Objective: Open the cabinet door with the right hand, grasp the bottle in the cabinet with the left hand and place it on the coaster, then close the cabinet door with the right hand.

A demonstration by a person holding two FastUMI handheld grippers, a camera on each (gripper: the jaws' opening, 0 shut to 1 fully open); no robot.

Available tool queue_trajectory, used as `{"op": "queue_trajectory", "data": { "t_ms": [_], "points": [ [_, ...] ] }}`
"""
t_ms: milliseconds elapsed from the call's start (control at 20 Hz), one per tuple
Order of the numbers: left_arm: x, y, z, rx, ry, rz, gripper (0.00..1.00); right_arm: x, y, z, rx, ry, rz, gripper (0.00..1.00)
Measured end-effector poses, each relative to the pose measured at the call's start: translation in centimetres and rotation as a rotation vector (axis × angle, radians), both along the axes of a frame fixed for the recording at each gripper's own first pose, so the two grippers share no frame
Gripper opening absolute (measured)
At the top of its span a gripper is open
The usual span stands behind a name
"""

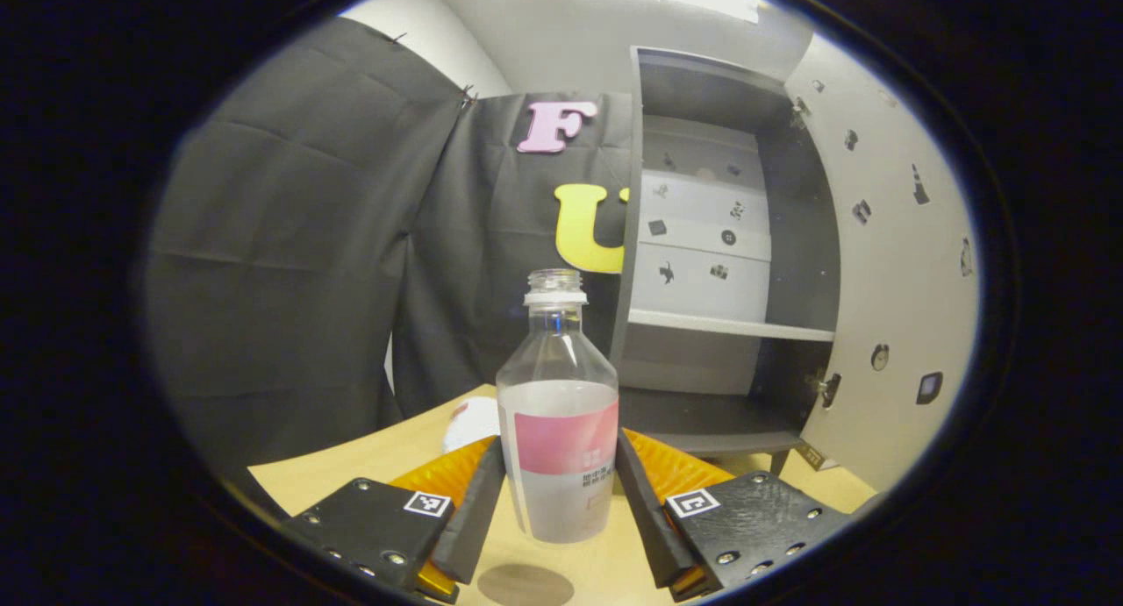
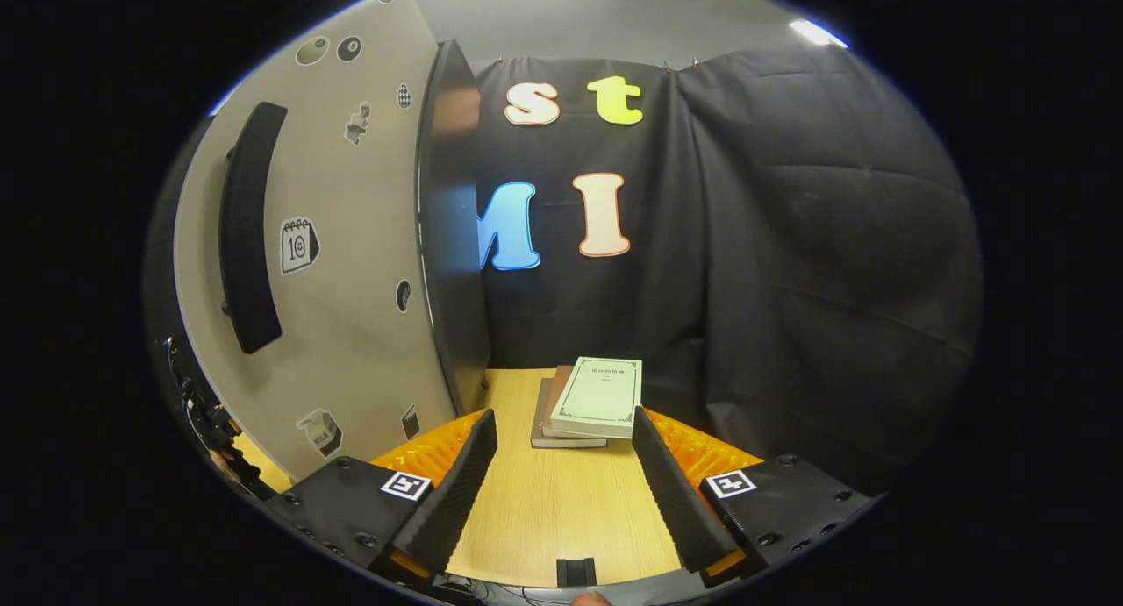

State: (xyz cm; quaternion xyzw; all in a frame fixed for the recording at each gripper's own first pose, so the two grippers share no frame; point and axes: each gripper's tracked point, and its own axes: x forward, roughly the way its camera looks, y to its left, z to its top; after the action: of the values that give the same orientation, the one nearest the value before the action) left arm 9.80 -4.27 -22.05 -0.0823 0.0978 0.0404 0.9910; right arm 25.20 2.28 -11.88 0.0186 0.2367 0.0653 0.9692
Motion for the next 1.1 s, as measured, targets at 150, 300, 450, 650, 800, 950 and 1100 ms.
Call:
{"op": "queue_trajectory", "data": {
  "t_ms": [150,300,450,650,800,950,1100],
  "points": [
    [-1.0,0.3,-3.5,0.010,0.044,0.019,0.72,-0.4,-0.4,-0.9,-0.017,0.021,-0.008,0.98],
    [-1.6,0.4,-6.4,0.020,0.086,0.027,0.74,-0.6,-0.5,-1.7,-0.027,0.045,-0.013,0.98],
    [-2.3,0.2,-8.8,0.011,0.111,0.032,0.72,-0.8,-0.3,-2.2,-0.043,0.060,-0.005,0.98],
    [-2.7,0.2,-11.4,0.019,0.149,0.045,0.73,-0.8,0.0,-2.1,-0.054,0.060,0.002,0.98],
    [-3.2,0.2,-12.7,0.018,0.171,0.054,0.75,-0.9,0.0,-2.1,-0.048,0.063,-0.001,0.98],
    [-3.5,0.1,-13.4,0.031,0.182,0.059,0.72,-0.9,-0.1,-2.7,-0.042,0.078,-0.004,0.98],
    [-4.2,-0.2,-13.2,0.054,0.177,0.054,0.72,-0.9,0.0,-2.7,-0.041,0.080,0.001,0.98]
  ]
}}
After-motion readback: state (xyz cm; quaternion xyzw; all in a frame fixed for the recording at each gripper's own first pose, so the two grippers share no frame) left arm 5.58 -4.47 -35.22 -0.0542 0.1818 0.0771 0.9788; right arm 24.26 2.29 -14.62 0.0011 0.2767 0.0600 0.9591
